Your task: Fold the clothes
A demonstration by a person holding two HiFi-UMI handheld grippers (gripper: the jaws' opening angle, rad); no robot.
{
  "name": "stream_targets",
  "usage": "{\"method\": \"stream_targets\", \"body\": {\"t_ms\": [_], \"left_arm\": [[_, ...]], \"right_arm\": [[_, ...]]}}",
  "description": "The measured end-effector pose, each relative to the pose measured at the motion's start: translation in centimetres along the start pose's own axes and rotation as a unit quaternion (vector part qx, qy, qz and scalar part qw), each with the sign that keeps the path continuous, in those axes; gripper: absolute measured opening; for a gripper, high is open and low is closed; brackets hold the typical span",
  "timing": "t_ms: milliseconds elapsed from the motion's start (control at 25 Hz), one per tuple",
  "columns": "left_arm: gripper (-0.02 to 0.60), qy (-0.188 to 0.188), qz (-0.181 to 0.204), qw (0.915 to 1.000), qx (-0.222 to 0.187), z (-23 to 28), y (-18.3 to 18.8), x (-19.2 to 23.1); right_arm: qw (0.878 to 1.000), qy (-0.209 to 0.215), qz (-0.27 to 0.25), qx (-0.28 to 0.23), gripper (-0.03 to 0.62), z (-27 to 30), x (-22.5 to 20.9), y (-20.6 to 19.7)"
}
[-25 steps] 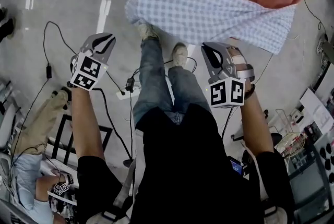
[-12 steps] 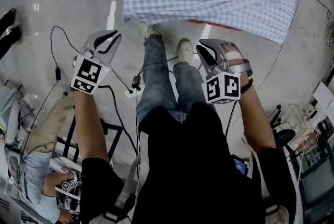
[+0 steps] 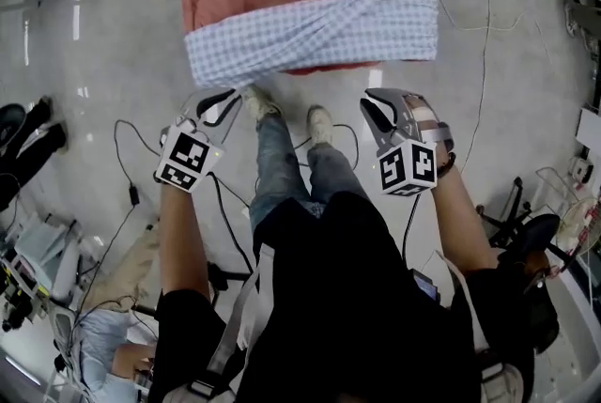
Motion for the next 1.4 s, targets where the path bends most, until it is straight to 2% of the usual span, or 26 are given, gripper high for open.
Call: {"method": "stream_targets", "body": {"t_ms": [120,240,440,560,640,840,1040,1240,1400], "left_arm": [[0.051,-0.014,-0.005,0.999,-0.043,0.2,8.5,-1.7],[0.049,-0.005,0.016,0.9979,-0.063,0.8,15.6,-3.0],[0.049,-0.028,0.063,0.9957,-0.063,1.7,22.4,-5.1],[0.049,-0.049,0.098,0.9925,-0.054,2.1,23.5,-3.6],[0.049,-0.051,0.119,0.9904,-0.05,2.5,24.0,-2.1],[0.048,-0.081,0.072,0.9922,-0.061,4.2,25.3,0.0],[0.034,-0.114,0.114,0.9857,-0.051,6.1,26.5,2.6],[0.033,-0.135,0.1,0.9829,-0.075,7.6,29.1,3.4],[0.032,-0.143,0.088,0.9835,-0.068,9.1,30.4,2.8]], "right_arm": [[0.998,-0.049,0.044,-0.003,0.075,-5.9,-4.3,-0.5],[0.99,-0.096,0.104,-0.018,0.074,-10.6,-7.9,0.0],[0.978,-0.139,0.154,-0.02,0.072,-15.1,-11.0,-0.2],[0.973,-0.164,0.16,-0.007,0.063,-15.3,-12.5,0.3],[0.969,-0.178,0.17,-0.009,0.052,-15.1,-13.8,0.9],[0.965,-0.185,0.186,0.016,0.052,-14.2,-15.8,0.0],[0.957,-0.214,0.194,0.041,0.046,-14.7,-18.8,0.8],[0.949,-0.237,0.196,0.064,0.039,-16.3,-20.6,-0.3],[0.95,-0.238,0.19,0.065,0.038,-17.3,-23.2,-2.5]]}}
Point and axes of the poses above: the fingertips, and each gripper's own axes: z forward along the fingers, x to its left, y out of its top, the point moved 1 cm from there along -z, backward along the fingers, and after that the axes turned 1 degree about -y, right-handed, at the moved point
